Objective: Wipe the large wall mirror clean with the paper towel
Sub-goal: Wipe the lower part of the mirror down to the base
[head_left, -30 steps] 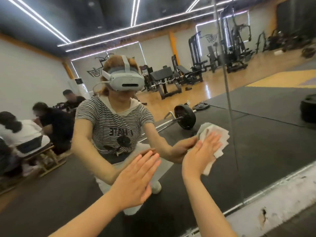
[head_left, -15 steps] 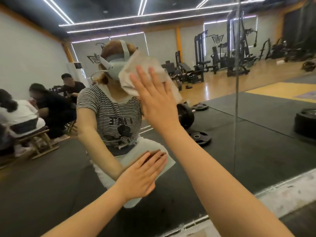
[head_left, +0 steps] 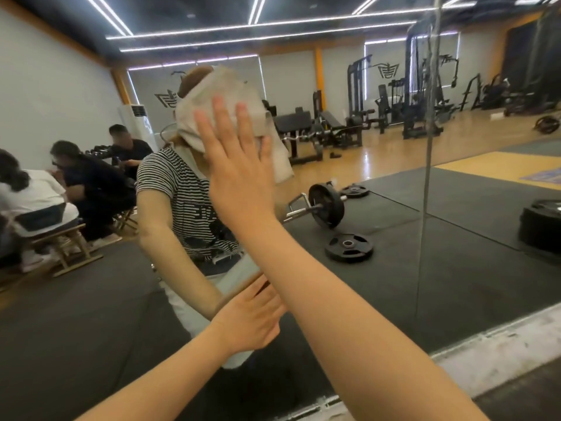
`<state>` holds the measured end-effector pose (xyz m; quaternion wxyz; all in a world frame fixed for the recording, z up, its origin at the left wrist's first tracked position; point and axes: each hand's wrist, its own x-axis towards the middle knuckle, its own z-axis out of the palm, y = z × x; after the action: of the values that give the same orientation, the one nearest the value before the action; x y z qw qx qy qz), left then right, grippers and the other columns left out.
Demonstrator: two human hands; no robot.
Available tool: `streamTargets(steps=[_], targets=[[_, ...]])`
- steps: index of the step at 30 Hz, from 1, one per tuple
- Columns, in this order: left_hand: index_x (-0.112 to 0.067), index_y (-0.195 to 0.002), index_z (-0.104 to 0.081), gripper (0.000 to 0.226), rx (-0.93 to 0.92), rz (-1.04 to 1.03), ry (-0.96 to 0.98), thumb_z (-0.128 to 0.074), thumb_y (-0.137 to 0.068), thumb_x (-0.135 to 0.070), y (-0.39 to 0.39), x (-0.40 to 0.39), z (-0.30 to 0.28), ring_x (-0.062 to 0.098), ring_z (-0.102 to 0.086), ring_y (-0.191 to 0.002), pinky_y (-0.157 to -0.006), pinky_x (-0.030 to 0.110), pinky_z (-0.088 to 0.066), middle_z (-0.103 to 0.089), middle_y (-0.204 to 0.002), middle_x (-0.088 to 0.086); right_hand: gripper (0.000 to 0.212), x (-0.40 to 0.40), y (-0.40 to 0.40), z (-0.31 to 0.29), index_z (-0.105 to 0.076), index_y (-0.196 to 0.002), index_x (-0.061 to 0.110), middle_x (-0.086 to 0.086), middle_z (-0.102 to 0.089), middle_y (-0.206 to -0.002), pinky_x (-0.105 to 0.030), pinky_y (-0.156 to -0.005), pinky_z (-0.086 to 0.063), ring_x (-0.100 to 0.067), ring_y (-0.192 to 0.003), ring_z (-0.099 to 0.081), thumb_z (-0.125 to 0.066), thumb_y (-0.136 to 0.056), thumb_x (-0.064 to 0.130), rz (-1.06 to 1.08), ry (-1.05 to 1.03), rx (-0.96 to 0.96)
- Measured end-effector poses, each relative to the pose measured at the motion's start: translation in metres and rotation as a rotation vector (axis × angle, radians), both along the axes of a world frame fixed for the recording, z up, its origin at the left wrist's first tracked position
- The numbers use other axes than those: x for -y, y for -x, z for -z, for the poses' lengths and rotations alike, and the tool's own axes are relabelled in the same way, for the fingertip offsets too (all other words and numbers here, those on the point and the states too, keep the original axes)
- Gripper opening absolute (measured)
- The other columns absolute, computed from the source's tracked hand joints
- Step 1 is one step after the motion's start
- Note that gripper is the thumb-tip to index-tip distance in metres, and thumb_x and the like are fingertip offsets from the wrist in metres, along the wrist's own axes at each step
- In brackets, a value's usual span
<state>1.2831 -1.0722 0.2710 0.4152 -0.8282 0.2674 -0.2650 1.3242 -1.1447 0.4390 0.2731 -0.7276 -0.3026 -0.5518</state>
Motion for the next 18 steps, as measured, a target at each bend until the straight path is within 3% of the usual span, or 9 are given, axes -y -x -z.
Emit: streamTargets(steps=[2, 4, 5, 9, 13, 18], targets=[[-0.005, -0.136, -0.047, 0.06, 0.064, 0.016, 0.033, -0.036, -0.086, -0.037, -0.001, -0.001, 0.003, 0.033, -0.032, -0.136, -0.117, 0.046, -0.01, -0.052, -0.138, 0.012, 0.06, 0.02, -0.019, 0.009, -0.037, -0.149, 0.018, -0.007, -0.032, -0.156, -0.045, -0.118, -0.001, -0.028, -0.145, -0.021, -0.034, -0.088, 0.013, -0.051, 0.004, 0.06], [0.0, -0.146, -0.022, 0.071, 0.105, 0.003, 0.01, -0.035, -0.087, -0.038, -0.001, -0.002, 0.002, 0.033, -0.012, -0.144, -0.119, 0.046, -0.001, -0.028, -0.152, 0.013, 0.057, 0.043, -0.038, 0.024, -0.038, -0.148, 0.014, -0.011, -0.034, -0.155, -0.044, -0.118, 0.0, -0.028, -0.144, -0.02, -0.042, -0.091, 0.014, -0.09, -0.097, -0.002], [0.0, -0.147, -0.019, 0.073, 0.093, -0.008, 0.016, -0.034, -0.087, -0.038, -0.001, -0.002, 0.002, 0.032, -0.009, -0.145, -0.12, 0.046, 0.0, -0.022, -0.154, 0.011, 0.055, 0.056, -0.047, 0.033, -0.037, -0.148, 0.013, -0.012, -0.033, -0.155, -0.045, -0.117, -0.002, -0.028, -0.144, -0.019, -0.041, -0.093, 0.017, -0.09, -0.183, -0.075], [0.0, -0.147, -0.024, 0.072, 0.067, -0.019, 0.021, -0.036, -0.087, -0.037, 0.001, -0.001, 0.0, 0.033, -0.019, -0.144, -0.119, 0.046, -0.004, -0.024, -0.155, 0.013, 0.053, 0.111, -0.074, 0.085, -0.024, -0.152, 0.019, -0.007, -0.02, -0.16, -0.052, -0.117, -0.01, -0.028, -0.148, -0.011, -0.025, -0.099, 0.025, -0.018, -0.446, -0.395], [0.0, -0.146, -0.027, 0.069, 0.08, -0.007, 0.032, -0.036, -0.088, -0.037, 0.002, 0.001, -0.001, 0.032, -0.024, -0.142, -0.118, 0.045, -0.009, -0.033, -0.152, 0.016, 0.053, 0.137, -0.084, 0.145, -0.014, -0.153, 0.017, -0.004, -0.01, -0.162, -0.045, -0.119, -0.006, -0.024, -0.15, -0.003, -0.027, -0.102, 0.019, -0.006, -0.659, -0.557], [-0.001, -0.148, -0.026, 0.069, 0.126, -0.007, 0.022, -0.036, -0.09, -0.036, 0.001, 0.001, 0.002, 0.031, -0.022, -0.144, -0.119, 0.045, -0.006, -0.024, -0.155, 0.015, 0.052, 0.132, -0.082, 0.243, -0.017, -0.153, 0.009, -0.009, -0.012, -0.162, -0.034, -0.119, -0.001, -0.025, -0.15, -0.005, -0.027, -0.102, 0.017, 0.067, -0.815, -0.708]])
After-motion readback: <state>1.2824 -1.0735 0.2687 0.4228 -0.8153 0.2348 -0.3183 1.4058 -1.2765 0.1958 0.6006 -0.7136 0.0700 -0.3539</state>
